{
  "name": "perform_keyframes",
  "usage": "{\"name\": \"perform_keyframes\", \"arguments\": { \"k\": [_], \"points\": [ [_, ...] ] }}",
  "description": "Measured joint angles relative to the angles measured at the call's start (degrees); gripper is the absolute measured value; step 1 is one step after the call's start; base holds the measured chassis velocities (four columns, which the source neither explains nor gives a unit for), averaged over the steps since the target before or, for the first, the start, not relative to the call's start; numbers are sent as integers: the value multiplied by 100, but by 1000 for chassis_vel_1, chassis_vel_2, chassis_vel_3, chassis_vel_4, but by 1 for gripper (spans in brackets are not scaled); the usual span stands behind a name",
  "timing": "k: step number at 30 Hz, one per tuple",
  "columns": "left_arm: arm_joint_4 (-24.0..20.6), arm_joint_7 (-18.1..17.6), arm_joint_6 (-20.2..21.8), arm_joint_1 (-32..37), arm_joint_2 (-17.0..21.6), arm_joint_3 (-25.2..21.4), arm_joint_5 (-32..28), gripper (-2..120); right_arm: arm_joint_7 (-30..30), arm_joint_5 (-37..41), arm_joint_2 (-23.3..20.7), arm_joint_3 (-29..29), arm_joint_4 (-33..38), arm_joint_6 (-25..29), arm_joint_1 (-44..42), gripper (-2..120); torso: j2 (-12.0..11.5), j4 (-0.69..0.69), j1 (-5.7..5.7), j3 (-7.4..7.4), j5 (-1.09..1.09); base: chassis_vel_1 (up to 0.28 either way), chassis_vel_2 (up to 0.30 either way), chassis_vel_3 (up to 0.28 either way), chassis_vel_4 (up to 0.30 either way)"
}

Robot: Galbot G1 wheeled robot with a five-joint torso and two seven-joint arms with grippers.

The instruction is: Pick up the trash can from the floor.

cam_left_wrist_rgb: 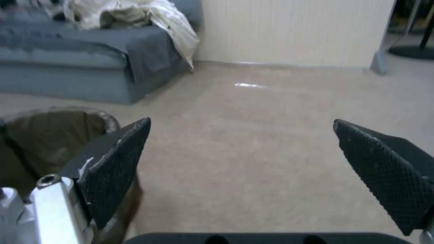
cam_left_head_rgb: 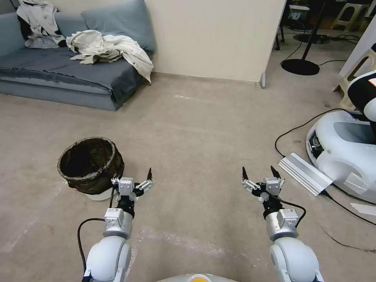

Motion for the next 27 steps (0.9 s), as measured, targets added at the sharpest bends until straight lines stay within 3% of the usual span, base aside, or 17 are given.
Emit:
{"name": "perform_keyframes", "arguments": {
  "k": [2, 3, 5, 18, 27],
  "points": [
    [-101, 20, 138, -4, -39, -13, -117, 100, -12, 66, -40, 45, 138, -145, -42, 100, 0, -1, 0, 0, 2, 0, 0, 0, 0],
    [-391, 87, 522, -11, -149, -47, -441, 100, -39, 221, -140, 154, 472, -480, -137, 100, 0, -1, 0, 0, -1, 0, 0, 0, 0],
    [-661, 157, 810, 31, -217, -154, -625, 100, -18, 477, -239, 189, 600, -464, -203, 100, 0, -2, 0, 0, 4, 0, 0, 0, 0],
    [-703, 220, 610, 248, -94, -483, -654, 100, -57, 702, -331, 156, 331, 300, -246, 100, 0, 0, 0, 0, 1, 0, 0, 0, 0],
    [-681, 220, 561, 309, -136, -459, -619, 100, -33, 781, -358, 136, 236, 469, -191, 100, 0, 0, 0, 0, 1, 0, 0, 0, 0]
  ]
}}
